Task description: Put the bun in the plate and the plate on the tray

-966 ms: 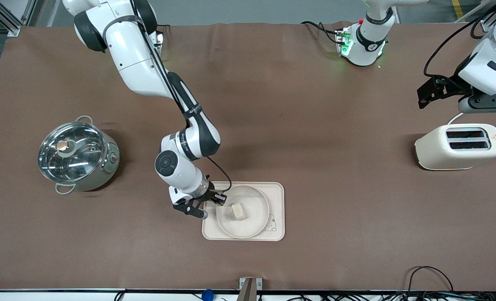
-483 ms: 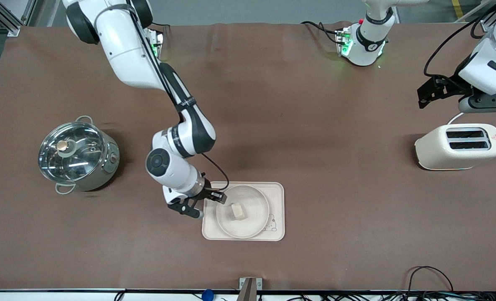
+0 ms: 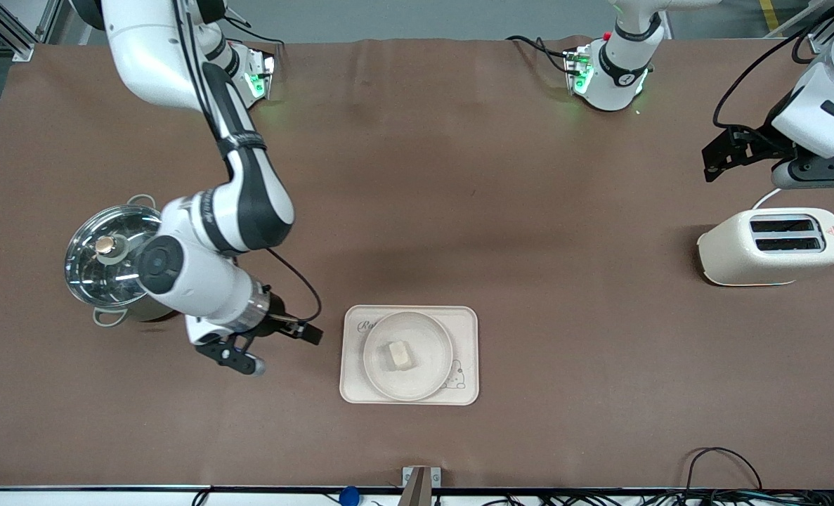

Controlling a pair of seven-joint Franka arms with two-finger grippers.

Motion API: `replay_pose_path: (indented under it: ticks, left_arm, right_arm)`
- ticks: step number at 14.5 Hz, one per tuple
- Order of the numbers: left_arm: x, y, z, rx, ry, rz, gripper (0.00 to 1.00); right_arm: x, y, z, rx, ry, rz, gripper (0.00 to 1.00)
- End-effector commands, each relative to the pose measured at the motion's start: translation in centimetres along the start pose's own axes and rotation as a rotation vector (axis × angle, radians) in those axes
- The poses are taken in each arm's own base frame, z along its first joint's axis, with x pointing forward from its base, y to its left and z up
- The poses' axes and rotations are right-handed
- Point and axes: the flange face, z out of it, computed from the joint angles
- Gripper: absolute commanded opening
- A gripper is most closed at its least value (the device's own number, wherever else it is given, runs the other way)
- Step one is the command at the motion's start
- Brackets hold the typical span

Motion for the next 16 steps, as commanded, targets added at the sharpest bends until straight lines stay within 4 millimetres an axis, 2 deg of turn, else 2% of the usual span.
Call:
replay_pose_path:
  ticks: [1,5,7,9,10,11,13,15,16]
  left_arm:
    - [-1.0,0.1,-1.0,-0.013,0.02,0.023,1.0]
    - [-1.5,0.5,-1.1,-0.05,0.019,0.025,1.0]
    - [-1.6,0.5,-1.0,-0.05,0.017,0.025,1.0]
    - [-1.7,0.6,-1.1,-0.05,0.019,0.031,1.0]
    - [-1.6,0.6,-1.1,-0.05,0.019,0.033,1.0]
    - [-1.7,0.7,-1.2,-0.049,0.021,0.036,1.0]
    - [-1.7,0.8,-1.3,-0.049,0.021,0.039,1.0]
    - [-1.7,0.8,-1.3,-0.049,0.018,0.04,1.0]
    - [-1.8,1.0,-1.3,-0.048,0.012,0.043,1.0]
  right_arm:
    - [-0.4,2.4,-4.7,-0.087,-0.007,-0.048,1.0]
    - [1.3,9.5,-15.5,-0.14,0.012,-0.102,1.0]
    - [2.4,13.6,-18.5,-0.155,0.003,-0.134,1.0]
    - [2.4,17.3,-22.5,-0.175,-0.004,-0.118,1.0]
    - [1.9,18.5,-24.5,-0.19,0.004,-0.128,1.0]
    - [1.4,19.5,-26.2,-0.215,0.012,-0.144,1.0]
    - [1.4,22.1,-27.9,-0.221,-0.004,-0.115,1.0]
    - [0.7,23.7,-29.5,-0.223,-0.023,-0.137,1.0]
    - [0.1,23.7,-30.2,-0.242,-0.032,-0.159,1.0]
